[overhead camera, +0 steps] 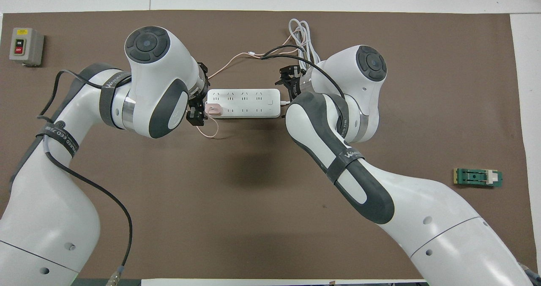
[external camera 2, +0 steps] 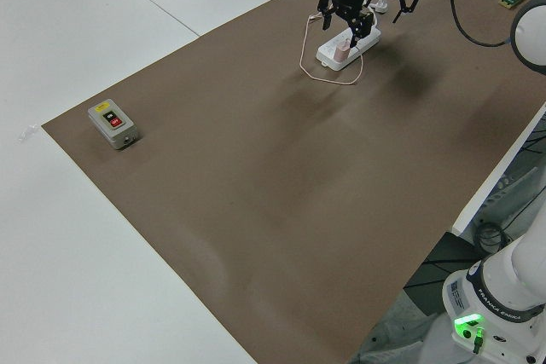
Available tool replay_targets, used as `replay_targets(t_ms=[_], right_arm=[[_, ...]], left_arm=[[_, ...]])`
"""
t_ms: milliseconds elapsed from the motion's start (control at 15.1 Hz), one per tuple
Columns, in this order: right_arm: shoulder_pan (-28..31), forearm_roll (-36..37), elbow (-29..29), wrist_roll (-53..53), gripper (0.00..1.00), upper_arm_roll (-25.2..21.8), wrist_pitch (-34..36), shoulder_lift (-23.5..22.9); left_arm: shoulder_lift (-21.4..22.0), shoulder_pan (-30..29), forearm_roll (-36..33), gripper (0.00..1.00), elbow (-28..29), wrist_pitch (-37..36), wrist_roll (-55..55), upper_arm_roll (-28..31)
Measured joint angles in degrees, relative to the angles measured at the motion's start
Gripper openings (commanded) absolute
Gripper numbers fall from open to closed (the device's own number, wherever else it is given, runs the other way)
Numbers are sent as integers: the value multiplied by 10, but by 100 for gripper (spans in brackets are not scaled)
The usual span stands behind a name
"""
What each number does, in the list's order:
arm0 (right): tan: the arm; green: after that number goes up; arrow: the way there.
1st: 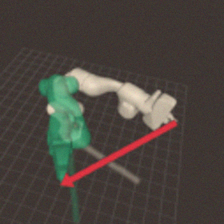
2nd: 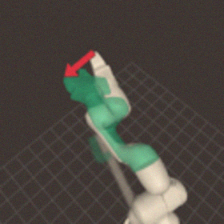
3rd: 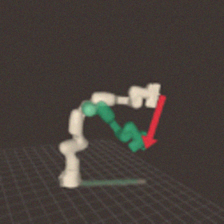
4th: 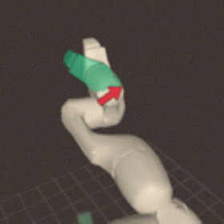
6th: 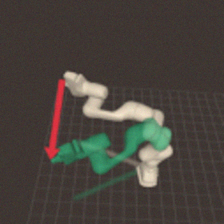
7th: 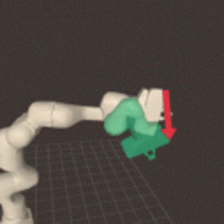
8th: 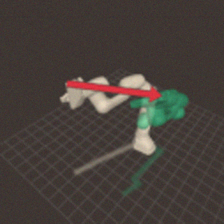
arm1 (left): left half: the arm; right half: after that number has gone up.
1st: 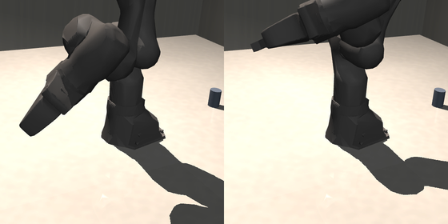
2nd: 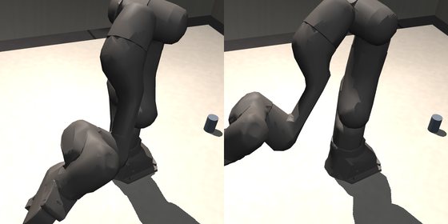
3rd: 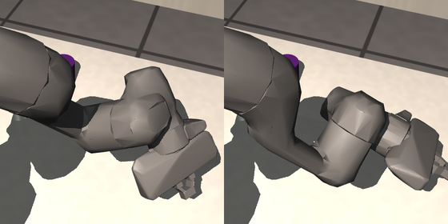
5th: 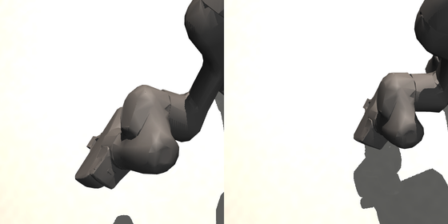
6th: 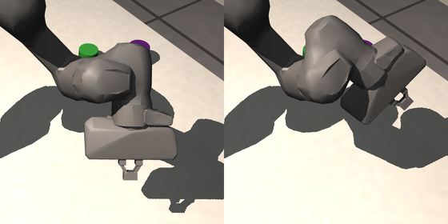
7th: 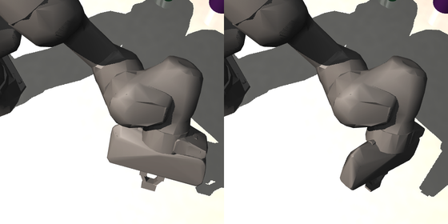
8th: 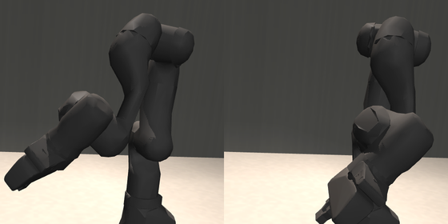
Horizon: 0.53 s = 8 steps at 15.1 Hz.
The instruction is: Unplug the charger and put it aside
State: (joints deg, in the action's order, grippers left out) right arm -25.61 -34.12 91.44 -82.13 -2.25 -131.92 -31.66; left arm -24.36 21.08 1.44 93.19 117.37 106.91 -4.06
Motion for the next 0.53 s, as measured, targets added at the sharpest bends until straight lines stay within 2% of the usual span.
replay_targets(t_ms=[530], right_arm=[[19, -85, -17, 0, 100, 1, 3, -23]], left_arm=[[-13, 9, 0, 100, 2, 2, 8, 0]])
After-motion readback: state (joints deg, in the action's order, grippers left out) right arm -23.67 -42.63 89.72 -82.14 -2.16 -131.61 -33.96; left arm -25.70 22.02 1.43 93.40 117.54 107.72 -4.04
